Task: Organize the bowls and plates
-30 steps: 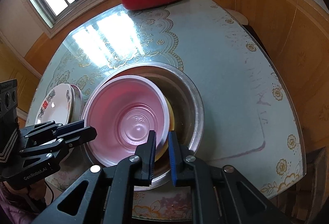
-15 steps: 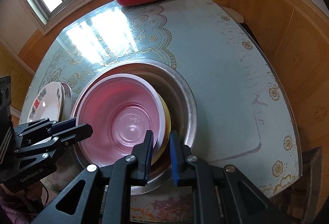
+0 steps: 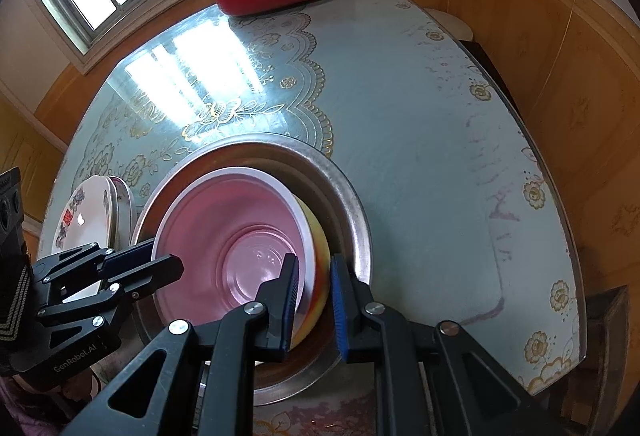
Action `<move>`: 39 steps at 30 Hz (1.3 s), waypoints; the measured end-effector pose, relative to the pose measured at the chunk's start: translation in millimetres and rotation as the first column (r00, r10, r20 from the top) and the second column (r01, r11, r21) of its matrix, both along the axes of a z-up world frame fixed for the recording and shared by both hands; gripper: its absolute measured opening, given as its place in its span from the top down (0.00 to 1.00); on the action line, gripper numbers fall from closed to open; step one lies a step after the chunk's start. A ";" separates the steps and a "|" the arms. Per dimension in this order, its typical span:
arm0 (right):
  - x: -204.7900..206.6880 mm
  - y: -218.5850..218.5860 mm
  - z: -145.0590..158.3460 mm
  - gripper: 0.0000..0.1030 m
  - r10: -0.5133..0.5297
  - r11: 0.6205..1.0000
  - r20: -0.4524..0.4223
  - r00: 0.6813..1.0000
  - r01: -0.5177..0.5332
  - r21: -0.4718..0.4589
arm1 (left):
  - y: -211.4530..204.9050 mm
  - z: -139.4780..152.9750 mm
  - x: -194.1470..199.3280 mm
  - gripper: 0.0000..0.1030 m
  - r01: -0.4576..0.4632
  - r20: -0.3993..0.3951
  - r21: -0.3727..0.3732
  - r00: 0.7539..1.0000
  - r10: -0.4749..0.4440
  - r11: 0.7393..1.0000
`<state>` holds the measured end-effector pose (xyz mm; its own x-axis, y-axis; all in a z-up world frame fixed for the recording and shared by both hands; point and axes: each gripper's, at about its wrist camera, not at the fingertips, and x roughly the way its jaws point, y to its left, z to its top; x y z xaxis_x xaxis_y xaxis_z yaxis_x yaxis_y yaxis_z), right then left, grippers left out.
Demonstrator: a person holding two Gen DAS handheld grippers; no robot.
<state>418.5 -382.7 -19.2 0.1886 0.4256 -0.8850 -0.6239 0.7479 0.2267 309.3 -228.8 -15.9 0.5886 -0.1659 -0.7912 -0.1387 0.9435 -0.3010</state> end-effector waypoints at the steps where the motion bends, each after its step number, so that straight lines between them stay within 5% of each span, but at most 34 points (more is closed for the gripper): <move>1: -0.1 0.4 0.1 0.84 -0.001 1.000 -0.001 1.000 0.001 -0.001 | -0.3 0.1 0.2 0.79 -0.001 0.000 -0.001 1.000 0.001 1.000; 32: -1.9 -52.8 18.4 0.81 -0.116 0.987 0.005 0.993 0.115 0.113 | 25.3 19.8 -30.2 0.77 -0.096 0.035 -0.070 0.995 0.098 0.993; 39: -2.9 -55.6 2.3 0.81 -0.117 0.983 -0.077 0.990 0.126 0.132 | 33.4 13.4 -34.8 0.77 -0.123 0.007 -0.061 0.992 0.123 0.991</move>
